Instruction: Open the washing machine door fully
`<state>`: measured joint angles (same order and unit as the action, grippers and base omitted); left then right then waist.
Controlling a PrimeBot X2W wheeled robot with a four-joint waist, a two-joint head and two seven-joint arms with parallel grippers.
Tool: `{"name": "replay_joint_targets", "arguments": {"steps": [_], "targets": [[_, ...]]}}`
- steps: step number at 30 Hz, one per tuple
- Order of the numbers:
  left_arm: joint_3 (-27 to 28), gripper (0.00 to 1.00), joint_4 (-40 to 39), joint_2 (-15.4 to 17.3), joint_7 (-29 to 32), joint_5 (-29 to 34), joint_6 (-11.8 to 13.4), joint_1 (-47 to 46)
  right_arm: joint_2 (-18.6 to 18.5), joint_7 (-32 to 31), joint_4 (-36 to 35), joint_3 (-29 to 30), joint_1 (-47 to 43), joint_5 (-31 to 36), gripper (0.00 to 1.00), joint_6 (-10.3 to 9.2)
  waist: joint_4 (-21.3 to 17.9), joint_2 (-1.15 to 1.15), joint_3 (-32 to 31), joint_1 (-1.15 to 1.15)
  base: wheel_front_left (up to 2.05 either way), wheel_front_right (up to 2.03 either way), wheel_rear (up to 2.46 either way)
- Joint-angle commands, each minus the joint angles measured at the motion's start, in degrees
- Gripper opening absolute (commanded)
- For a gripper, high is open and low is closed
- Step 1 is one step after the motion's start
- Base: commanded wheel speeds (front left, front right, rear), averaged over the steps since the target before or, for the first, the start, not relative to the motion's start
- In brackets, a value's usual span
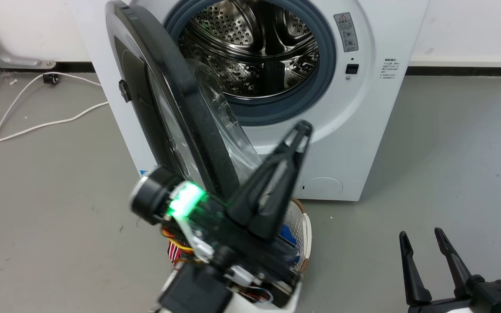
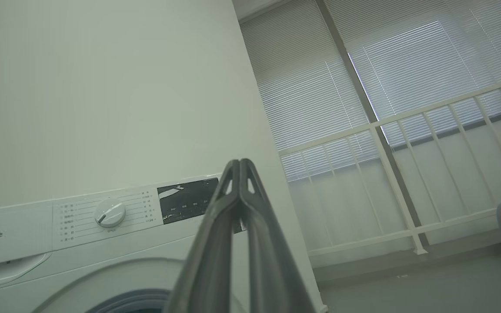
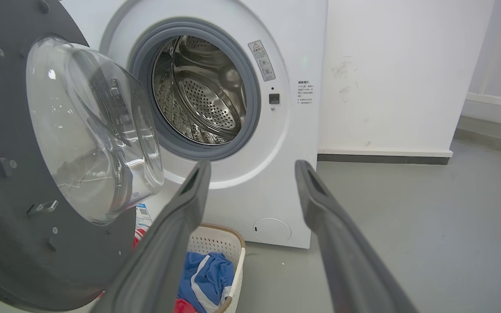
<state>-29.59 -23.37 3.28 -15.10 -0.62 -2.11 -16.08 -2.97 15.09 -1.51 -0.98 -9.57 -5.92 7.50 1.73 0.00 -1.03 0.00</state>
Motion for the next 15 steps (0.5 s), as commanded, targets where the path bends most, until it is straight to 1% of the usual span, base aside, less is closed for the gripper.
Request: {"name": "replay_joint_targets", "arguments": {"steps": [1, 10, 15], "targets": [[-0.3, 0.0, 0.4, 0.0, -0.1, -0.2, -0.2, -0.1, 0.2, 0.1, 0.0, -0.1, 0.3, 0.1, 1.0, -0.02, 0.0, 0.0, 0.1, 0.0, 0.0, 0.0, 0.0], [-7.8, 0.0, 7.2, -0.3, -0.1, -2.4, -0.4, 4.6, 0.2, 0.1, 0.5, -0.8, 0.3, 0.0, 1.0, -0.02, -0.2, 0.0, 0.8, 0.0, 0.0, 0.0, 0.0], [-8.7, 0.0, 10.0, -0.2, -0.1, -3.1, -0.8, 7.3, 0.2, 0.1, 0.6, -0.8, 0.3, 0.2, 1.0, -0.02, -0.1, 0.0, 1.1, 0.0, 0.0, 0.0, 0.0]]}}
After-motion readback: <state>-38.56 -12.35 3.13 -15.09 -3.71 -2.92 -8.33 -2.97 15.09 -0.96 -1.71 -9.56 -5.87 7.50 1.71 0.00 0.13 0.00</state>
